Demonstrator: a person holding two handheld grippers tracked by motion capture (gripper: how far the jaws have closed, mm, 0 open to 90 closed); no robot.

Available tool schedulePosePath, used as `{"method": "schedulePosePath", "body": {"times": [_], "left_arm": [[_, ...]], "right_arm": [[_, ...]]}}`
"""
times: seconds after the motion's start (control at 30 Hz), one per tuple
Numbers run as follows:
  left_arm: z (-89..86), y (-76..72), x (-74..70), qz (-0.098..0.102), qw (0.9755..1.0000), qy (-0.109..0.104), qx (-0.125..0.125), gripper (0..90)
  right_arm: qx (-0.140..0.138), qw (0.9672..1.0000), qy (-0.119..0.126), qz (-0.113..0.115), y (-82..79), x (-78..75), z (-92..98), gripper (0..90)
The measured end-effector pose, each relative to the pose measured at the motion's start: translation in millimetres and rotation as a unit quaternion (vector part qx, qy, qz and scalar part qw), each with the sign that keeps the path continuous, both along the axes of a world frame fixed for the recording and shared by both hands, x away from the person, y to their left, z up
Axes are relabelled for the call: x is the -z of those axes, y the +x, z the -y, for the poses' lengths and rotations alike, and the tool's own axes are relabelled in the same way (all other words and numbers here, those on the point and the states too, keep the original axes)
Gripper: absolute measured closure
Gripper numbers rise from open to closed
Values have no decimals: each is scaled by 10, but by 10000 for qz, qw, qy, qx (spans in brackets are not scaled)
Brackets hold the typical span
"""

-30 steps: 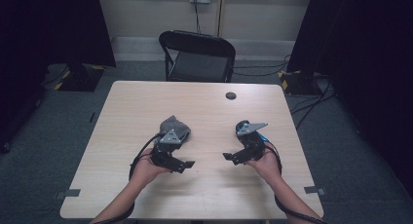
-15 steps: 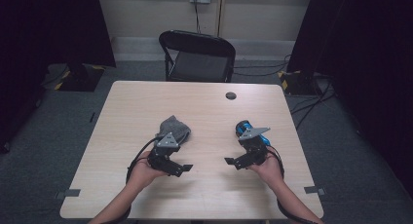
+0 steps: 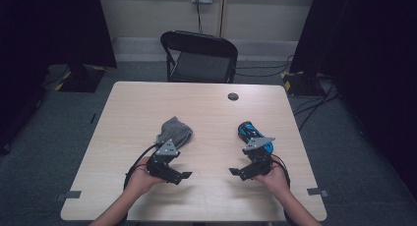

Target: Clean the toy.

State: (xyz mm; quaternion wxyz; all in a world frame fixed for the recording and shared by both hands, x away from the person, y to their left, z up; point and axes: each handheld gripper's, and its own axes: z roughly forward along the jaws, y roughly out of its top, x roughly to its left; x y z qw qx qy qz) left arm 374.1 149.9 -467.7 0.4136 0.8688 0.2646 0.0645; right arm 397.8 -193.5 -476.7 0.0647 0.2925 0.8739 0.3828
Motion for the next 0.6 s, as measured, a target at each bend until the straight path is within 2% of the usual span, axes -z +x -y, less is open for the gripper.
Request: {"method": "schedulePosePath", "body": {"times": [0.23, 0.27, 0.33, 0.47, 0.6], "left_arm": [[23, -46, 21, -16, 10000, -4, 53, 100], [41, -69, 32, -13, 9999, 27, 154, 100], [48, -93, 35, -39, 9998, 28, 191, 100], [34, -134, 45, -47, 9998, -51, 183, 98], [39, -172, 88, -35, 9997, 30, 220, 97]], "right_arm": [[-66, 10000, 5, 7, -73, 41, 20, 16], [-74, 10000, 0, -3, -80, 44, 20, 15], [-93, 10000, -17, 2, -99, 49, 21, 10], [-118, 9999, -30, -3, -154, 65, 32, 9], [-154, 9998, -101, -3, -212, 103, 36, 7]]}}
